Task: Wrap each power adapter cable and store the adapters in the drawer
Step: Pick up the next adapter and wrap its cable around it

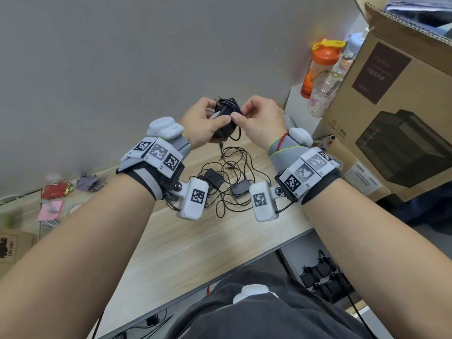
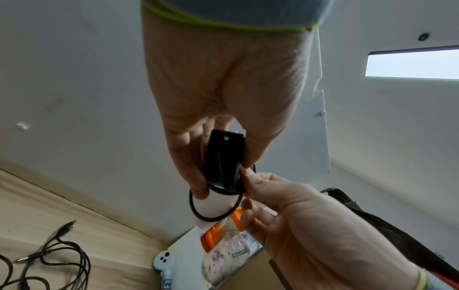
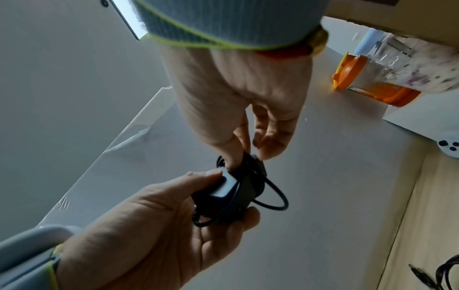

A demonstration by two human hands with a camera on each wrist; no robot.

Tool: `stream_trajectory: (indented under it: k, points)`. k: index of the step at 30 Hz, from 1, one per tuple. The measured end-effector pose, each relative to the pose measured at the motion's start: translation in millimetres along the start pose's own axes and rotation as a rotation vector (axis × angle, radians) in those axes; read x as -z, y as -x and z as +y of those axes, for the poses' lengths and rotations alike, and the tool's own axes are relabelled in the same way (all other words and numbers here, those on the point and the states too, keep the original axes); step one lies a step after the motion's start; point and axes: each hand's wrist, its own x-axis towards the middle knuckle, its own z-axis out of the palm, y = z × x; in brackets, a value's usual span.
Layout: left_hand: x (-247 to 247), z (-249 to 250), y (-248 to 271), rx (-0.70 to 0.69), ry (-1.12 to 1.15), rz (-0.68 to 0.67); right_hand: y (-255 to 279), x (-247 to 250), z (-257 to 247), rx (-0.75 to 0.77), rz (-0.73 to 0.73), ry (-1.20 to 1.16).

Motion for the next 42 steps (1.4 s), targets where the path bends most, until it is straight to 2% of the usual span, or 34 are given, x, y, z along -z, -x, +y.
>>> stream_trajectory:
  k: [5, 11, 18, 24, 27, 31, 35, 38, 42]
  points:
    - [0, 0, 2, -0.011, -0.014, -0.008, 2, 3, 3, 0.068, 0.015, -0.018]
    - [2, -1, 2, -0.018, -0.05, -0.009, -2, 1, 6, 0.061, -0.034, -0.073]
    - [0, 2, 1, -0.004, -0.081, -0.004, -1, 1, 5, 0.073, -0.033, -0.022]
    - [-5, 3, -2, 0.076, -0.081, 0.003, 4, 1, -3, 0.221, -0.042, 0.123]
    - [-5, 2, -3, 0.065, -0.064, 0.028, 5, -2, 0, 0.226, -0.032, 0.065]
    - [-2, 4, -5, 0.09, -0.058, 0.075, 6, 0, 2, 0.146, -0.123, -0.071]
    - [-2, 5, -2, 0.081, -0.106, 0.02, 3, 1, 2, 0.146, -0.111, -0.008]
    - [-4, 7, -1, 0.077, -0.112, 0.039, 0, 0, 4, 0.155, -0.103, -0.009]
    - [1, 10, 1, 0.072, -0.111, 0.082, -2, 3, 10, 0.148, -0.201, -0.266]
